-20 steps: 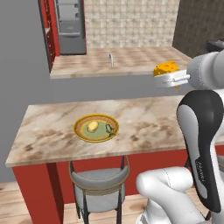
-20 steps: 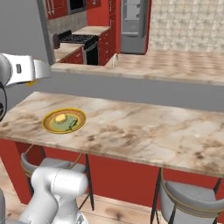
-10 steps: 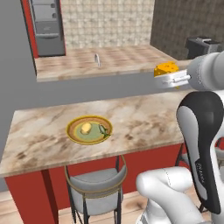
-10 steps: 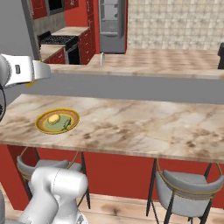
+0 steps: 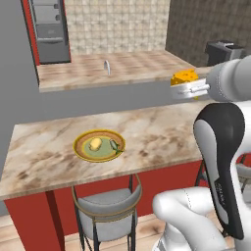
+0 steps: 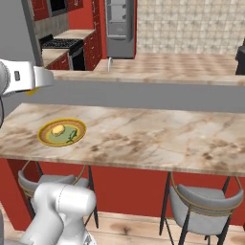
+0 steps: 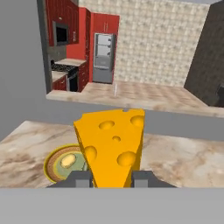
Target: Take the cheese, fish, and potato from the fridge and place them on the plate on the dining counter to create an appetizer plate.
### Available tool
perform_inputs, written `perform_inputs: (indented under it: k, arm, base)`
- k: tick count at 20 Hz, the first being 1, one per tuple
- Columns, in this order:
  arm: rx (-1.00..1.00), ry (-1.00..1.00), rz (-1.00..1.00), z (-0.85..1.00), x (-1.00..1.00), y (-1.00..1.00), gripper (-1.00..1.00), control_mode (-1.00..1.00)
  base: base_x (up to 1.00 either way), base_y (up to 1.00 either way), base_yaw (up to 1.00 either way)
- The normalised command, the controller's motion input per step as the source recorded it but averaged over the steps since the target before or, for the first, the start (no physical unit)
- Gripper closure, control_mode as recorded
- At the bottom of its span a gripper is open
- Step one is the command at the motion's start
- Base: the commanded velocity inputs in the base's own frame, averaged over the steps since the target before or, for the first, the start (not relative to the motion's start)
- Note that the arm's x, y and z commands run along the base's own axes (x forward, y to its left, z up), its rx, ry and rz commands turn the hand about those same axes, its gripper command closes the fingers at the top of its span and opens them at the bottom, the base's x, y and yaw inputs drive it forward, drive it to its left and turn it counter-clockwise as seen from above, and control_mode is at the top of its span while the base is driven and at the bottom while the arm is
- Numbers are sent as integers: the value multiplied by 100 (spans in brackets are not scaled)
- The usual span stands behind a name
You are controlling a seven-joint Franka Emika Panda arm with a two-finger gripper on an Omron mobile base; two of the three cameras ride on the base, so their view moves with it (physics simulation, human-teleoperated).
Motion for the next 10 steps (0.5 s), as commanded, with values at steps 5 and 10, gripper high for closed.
perform_inputs:
  k: [5, 10]
  arm:
    - [-1, 1, 0, -21, 0, 35, 100, -100]
    - [0, 10, -3, -30, 0, 31, 100, -100]
  base:
    - [0, 0, 0]
    - [0, 0, 0]
